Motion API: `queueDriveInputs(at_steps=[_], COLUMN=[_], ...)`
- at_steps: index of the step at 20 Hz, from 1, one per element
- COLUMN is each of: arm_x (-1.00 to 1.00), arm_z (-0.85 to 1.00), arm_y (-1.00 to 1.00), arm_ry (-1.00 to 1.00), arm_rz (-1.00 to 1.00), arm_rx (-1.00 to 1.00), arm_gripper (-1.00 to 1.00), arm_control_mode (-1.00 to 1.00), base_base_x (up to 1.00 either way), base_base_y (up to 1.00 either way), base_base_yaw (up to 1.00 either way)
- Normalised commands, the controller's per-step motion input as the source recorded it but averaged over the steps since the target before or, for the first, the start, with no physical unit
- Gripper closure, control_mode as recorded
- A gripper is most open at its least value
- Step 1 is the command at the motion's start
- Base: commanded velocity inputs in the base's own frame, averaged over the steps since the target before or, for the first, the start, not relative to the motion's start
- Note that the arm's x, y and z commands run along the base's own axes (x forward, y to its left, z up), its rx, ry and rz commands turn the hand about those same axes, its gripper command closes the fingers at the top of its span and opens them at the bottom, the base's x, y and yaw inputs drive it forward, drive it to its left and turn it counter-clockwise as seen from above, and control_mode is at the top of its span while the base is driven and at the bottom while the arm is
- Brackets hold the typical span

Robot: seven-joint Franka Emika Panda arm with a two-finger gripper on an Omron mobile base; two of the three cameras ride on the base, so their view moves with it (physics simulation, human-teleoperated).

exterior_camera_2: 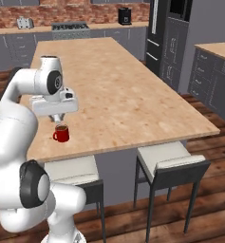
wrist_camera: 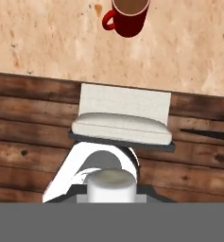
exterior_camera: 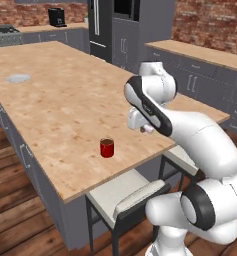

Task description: Pick up the marshmallow and place it in the cup of hot chocolate on the dining counter.

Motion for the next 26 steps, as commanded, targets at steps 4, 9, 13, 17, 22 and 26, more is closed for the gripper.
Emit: queueDriveInputs(at_steps=[4, 9, 13, 17, 22, 26], arm_x=[0.55, 0.49, 0.50, 0.56, 0.62, 0.46], arm_z=[-0.40, -0.33, -0.32, -0.33, -0.29, -0.28], arm_y=[0.44, 0.50, 0.42, 0.16, 0.02, 0.12], arm_ry=[0.00, 0.00, 0.00, 0.00, 0.00, 0.00], arm_rz=[0.17, 0.13, 0.11, 0.05, 0.00, 0.00], arm_rx=[0.06, 0.02, 0.00, 0.00, 0.00, 0.00], arm_gripper=[1.00, 1.00, 1.00, 1.00, 1.00, 1.00], arm_control_mode=[-1.00, -1.00, -1.00, -1.00, -1.00, -1.00], base_base_x=[0.00, 0.00, 0.00, 0.00, 0.00, 0.00], base_base_y=[0.00, 0.00, 0.00, 0.00, 0.00, 0.00], base_base_yaw=[0.00, 0.00, 0.00, 0.00, 0.00, 0.00])
